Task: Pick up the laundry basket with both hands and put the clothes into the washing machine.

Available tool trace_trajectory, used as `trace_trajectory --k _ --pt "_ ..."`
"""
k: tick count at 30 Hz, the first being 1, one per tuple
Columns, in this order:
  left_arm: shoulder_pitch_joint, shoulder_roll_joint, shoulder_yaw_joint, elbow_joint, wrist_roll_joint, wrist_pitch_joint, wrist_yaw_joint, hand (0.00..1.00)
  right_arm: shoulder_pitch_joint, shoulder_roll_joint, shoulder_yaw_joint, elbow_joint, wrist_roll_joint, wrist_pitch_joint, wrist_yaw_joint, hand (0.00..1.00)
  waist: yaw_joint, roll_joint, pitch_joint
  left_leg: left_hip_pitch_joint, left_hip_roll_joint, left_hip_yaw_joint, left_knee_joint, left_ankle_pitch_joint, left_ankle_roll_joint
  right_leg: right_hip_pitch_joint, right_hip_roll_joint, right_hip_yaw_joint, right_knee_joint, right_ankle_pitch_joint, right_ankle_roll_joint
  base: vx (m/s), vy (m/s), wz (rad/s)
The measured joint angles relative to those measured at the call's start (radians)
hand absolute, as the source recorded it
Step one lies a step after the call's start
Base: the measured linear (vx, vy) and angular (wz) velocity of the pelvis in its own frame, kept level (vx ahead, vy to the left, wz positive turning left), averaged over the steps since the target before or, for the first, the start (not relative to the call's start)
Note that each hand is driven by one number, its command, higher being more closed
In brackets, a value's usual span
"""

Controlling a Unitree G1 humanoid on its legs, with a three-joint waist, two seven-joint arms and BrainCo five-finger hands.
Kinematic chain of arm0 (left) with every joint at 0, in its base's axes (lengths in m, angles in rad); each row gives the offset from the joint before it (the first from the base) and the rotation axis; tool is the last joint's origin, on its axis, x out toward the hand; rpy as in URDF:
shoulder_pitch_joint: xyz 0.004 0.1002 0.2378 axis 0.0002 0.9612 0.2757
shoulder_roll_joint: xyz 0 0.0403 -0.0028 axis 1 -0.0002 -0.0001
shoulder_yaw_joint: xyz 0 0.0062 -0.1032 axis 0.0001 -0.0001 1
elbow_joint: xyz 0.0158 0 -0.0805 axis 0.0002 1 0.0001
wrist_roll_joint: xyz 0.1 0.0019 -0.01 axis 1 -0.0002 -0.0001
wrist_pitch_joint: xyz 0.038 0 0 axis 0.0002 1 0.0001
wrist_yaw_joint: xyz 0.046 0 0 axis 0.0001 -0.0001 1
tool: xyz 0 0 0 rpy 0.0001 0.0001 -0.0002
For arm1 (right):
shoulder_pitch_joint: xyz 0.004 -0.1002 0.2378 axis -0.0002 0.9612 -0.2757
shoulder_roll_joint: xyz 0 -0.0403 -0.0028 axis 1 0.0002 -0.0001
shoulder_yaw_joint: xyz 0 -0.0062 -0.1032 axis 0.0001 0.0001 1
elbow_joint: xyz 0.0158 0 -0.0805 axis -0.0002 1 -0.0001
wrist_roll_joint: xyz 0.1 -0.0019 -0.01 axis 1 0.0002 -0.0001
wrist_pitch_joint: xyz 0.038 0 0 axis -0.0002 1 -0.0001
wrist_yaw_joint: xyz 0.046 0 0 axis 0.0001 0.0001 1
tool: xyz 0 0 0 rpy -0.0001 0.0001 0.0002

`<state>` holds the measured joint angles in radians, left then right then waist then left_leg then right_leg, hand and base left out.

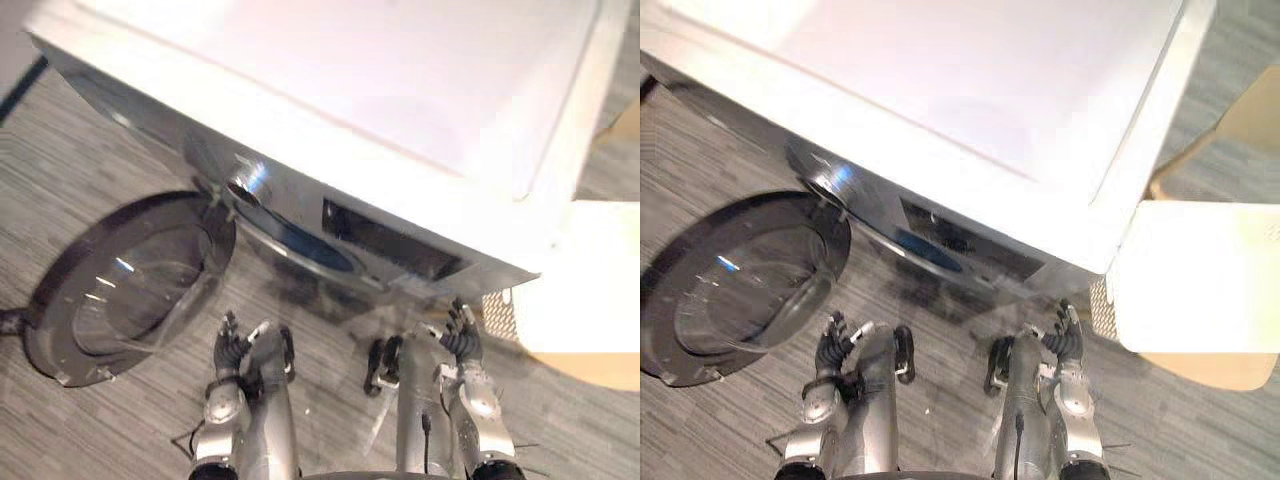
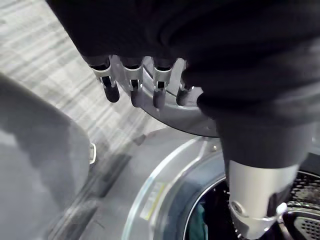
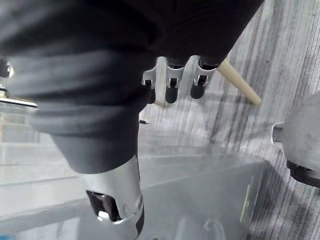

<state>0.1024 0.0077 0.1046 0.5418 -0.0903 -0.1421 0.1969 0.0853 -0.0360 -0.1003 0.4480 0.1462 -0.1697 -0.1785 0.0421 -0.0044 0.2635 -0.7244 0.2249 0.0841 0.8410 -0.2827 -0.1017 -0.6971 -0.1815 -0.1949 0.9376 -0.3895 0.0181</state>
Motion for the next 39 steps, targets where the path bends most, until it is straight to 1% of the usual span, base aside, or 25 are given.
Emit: trace_trajectory --k 5,8,10,11,12,13,14,15,17,18,19,21,23,24,26,28,29,30,31,32,33,34,35,37,39 --pt "0.038 -0.017 0.016 0.121 0.026 0.011 -0.001 0.0 0.033 0.031 0.001 0.093 -0.017 0.024 -0.001 0.0 0.001 0.0 -0.092 0.331 -0.002 0.102 -0.396 0.129 0.005 0.3 0.054 -0.023 -0.429 0.171 0.027 0.23 0.053 -0.26" --pt "0.025 -0.022 0.023 0.137 0.032 0.012 -0.001 0.0 0.022 0.032 0.001 0.134 -0.039 0.029 -0.001 0.0 0.005 0.001 -0.129 0.42 -0.003 0.152 -0.471 0.153 0.018 0.374 0.058 -0.027 -0.514 0.246 0.037 0.18 0.069 -0.39" --pt "0.025 -0.028 0.029 0.154 0.048 0.007 -0.003 0.0 0.004 0.043 0.001 0.156 -0.039 0.039 0.0 0.0 0.011 -0.014 -0.139 0.489 -0.012 0.188 -0.511 0.162 0.023 0.387 0.01 -0.048 -0.337 0.182 0.056 0.1 0.015 -0.2" --pt "0.036 -0.024 0.034 0.168 0.057 0.01 -0.003 0.0 0.012 0.052 0.001 0.185 -0.039 0.04 0.002 0.0 0.012 -0.031 -0.155 0.523 -0.026 0.192 -0.502 0.162 0.024 0.42 -0.032 -0.052 -0.23 0.153 0.085 0.08 -0.024 0.07" --pt "0.041 -0.024 0.038 0.168 0.059 0.012 -0.003 0.0 0.011 0.056 0.003 0.2 -0.039 0.041 0.005 0.0 0.012 -0.039 -0.162 0.528 -0.03 0.189 -0.485 0.162 0.024 0.429 -0.036 -0.045 -0.239 0.151 0.092 0.07 -0.07 -0.01" --pt "0.044 -0.023 0.053 0.173 0.064 0.016 -0.003 0.0 0.009 0.052 0.005 0.219 -0.04 0.041 0.006 0.0 0.028 -0.039 -0.185 0.524 -0.032 0.189 -0.472 0.162 0.025 0.433 -0.018 -0.05 -0.258 0.154 0.087 0.04 -0.085 -0.37" --pt "0.053 -0.033 0.055 0.185 0.065 0.018 -0.002 0.0 -0.009 0.046 0.028 0.255 -0.04 0.041 0.005 0.0 0.055 -0.03 -0.214 0.519 -0.029 0.182 -0.488 0.176 0.047 0.456 0.019 -0.026 -0.344 0.155 0.086 0.01 -0.104 -0.52" --pt "0.051 -0.041 0.047 0.212 0.065 0.021 -0.002 0.0 -0.044 0.023 0.044 0.302 -0.04 0.04 0.004 0.0 0.062 -0.014 -0.22 0.505 -0.031 0.166 -0.506 0.207 0.063 0.489 0.049 0.01 -0.45 0.16 0.077 -0.03 -0.093 -0.45" --pt "0.038 -0.044 0.019 0.223 0.065 0.022 -0.001 0.0 -0.093 0.004 0.054 0.347 -0.039 0.04 0.002 0.0 0.062 -0.002 -0.221 0.466 -0.037 0.155 -0.53 0.258 0.048 0.497 0.062 0.014 -0.569 0.181 0.045 -0.09 -0.069 -0.07" --pt "0.021 -0.045 -0.002 0.224 0.065 0.023 -0.002 0.0 -0.12 -0.014 0.06 0.359 -0.038 0.04 -0.004 0.0 0.058 0.015 -0.21 0.423 -0.035 0.118 -0.529 0.282 0.036 0.507 0.075 -0.004 -0.652 0.199 0.029 -0.15 -0.026 0.29" --pt "-0.004 -0.046 -0.024 0.233 0.066 0.023 -0.002 0.0 -0.134 -0.032 0.059 0.366 -0.038 0.04 -0.016 0.0 0.056 0.046 -0.184 0.406 -0.029 0.069 -0.534 0.305 0.001 0.534 0.096 -0.03 -0.712 0.242 0.024 -0.16 -0.018 0.42" --pt "-0.01 -0.036 -0.026 0.231 0.066 0.02 0.0 0.0 -0.139 -0.039 0.058 0.39 -0.039 0.041 -0.028 0.0 0.055 0.051 -0.172 0.412 -0.03 0.035 -0.597 0.364 -0.043 0.554 0.11 -0.056 -0.766 0.278 0.01 -0.17 -0.007 0.45" --pt "0.0 -0.017 -0.034 0.23 0.066 0.021 0.001 0.0 -0.135 -0.028 0.049 0.389 -0.039 0.042 -0.036 0.0 0.054 0.042 -0.169 0.411 -0.048 0.019 -0.653 0.437 -0.035 0.55 0.088 -0.104 -0.777 0.29 -0.005 -0.19 -0.004 0.52" --pt "-0.001 -0.018 -0.036 0.229 0.066 0.021 0.001 0.0 -0.134 -0.023 0.04 0.389 -0.039 0.042 -0.035 0.0 0.053 0.032 -0.162 0.41 -0.047 0.017 -0.642 0.429 -0.024 0.547 0.077 -0.116 -0.772 0.293 -0.009 -0.21 0.028 0.42" --pt "0.017 -0.018 -0.055 0.227 0.066 0.021 0.001 0.0 -0.121 -0.03 0.021 0.388 -0.039 0.041 -0.036 0.0 0.051 0.024 -0.159 0.402 -0.057 0.034 -0.433 0.296 0.027 0.54 0.038 -0.147 -0.76 0.308 -0.005 -0.25 0.082 0.33" --pt "0.016 -0.016 -0.065 0.226 0.067 0.021 0.001 0.0 -0.109 -0.045 0.017 0.389 -0.039 0.041 -0.036 0.0 0.04 0.026 -0.16 0.436 -0.05 0.034 -0.318 0.199 0.031 0.544 0.015 -0.164 -0.791 0.337 0.004 -0.17 0.185 0.44" --pt "0.015 -0.015 -0.068 0.223 0.073 0.021 0.002 0.0 -0.104 -0.051 0.015 0.389 -0.039 0.041 -0.036 0.0 0.022 0.032 -0.164 0.486 -0.039 0.034 -0.332 0.18 0.03 0.548 0.005 -0.179 -0.819 0.368 0.021 -0.11 0.254 0.55" --pt "0.015 -0.015 -0.073 0.223 0.079 0.021 0.002 0.0 -0.097 -0.05 0.004 0.389 -0.039 0.04 -0.036 0.0 0.015 0.044 -0.172 0.521 -0.032 0.041 -0.384 0.17 0.016 0.55 0.005 -0.189 -0.837 0.382 0.034 -0.1 0.293 0.7" --pt "0.008 -0.011 -0.088 0.216 0.089 0.021 0.002 0.0 -0.093 -0.05 -0.028 0.392 -0.038 0.042 -0.036 0.0 -0.003 0.052 -0.18 0.561 -0.056 0.048 -0.529 0.16 -0.004 0.557 0.011 -0.216 -0.885 0.424 0.06 -0.12 0.263 0.79" --pt "-0.003 0.002 -0.113 0.2 0.099 0.021 0.006 0.0 -0.09 -0.043 -0.046 0.392 -0.037 0.042 -0.034 0.0 -0.009 0.048 -0.183 0.592 -0.077 0.052 -0.659 0.16 -0.004 0.563 0.01 -0.232 -0.937 0.463 0.074 -0.15 0.302 0.82" --pt "-0.012 0.014 -0.12 0.195 0.103 0.021 0.005 0.0 -0.09 -0.038 -0.051 0.396 -0.037 0.042 -0.034 0.0 -0.009 0.041 -0.182 0.602 -0.09 0.049 -0.706 0.17 0.006 0.57 0.005 -0.247 -0.96 0.48 0.079 -0.14 0.244 0.78" --pt "-0.025 0.031 -0.15 0.182 0.104 0.022 0.005 0.0 -0.087 -0.021 -0.06 0.403 -0.037 0.042 -0.034 0.0 -0.011 0.019 -0.186 0.602 -0.119 0.029 -0.741 0.202 0.02 0.59 -0.003 -0.256 -0.998 0.497 0.08 -0.09 0.183 0.72" --pt "-0.016 0.044 -0.16 0.157 0.106 0.023 0.006 0.0 -0.077 -0.011 -0.067 0.404 -0.037 0.042 -0.034 0.0 -0.018 0.013 -0.189 0.605 -0.137 0.006 -0.743 0.209 0.027 0.615 -0.009 -0.257 -1.016 0.501 0.081 -0.06 0.151 0.77" --pt "0.057 0.067 -0.206 -0.054 0.137 0.022 0.006 0.0 -0.072 -0.007 -0.068 0.406 -0.037 0.04 -0.034 0.0 -0.023 0.021 -0.2 0.652 -0.168 -0.007 -0.776 0.226 0.043 0.66 -0.034 -0.258 -1.019 0.512 0.091 -0.05 0.127 0.39" --pt "0.065 0.084 -0.229 -0.175 0.158 0.014 0.0 0.0 -0.071 -0.008 -0.066 0.406 -0.037 0.039 -0.034 0.0 -0.025 0.028 -0.206 0.652 -0.176 -0.013 -0.8 0.246 0.045 0.657 -0.039 -0.263 -1.03 0.518 0.091 -0.06 0.045 0.1"
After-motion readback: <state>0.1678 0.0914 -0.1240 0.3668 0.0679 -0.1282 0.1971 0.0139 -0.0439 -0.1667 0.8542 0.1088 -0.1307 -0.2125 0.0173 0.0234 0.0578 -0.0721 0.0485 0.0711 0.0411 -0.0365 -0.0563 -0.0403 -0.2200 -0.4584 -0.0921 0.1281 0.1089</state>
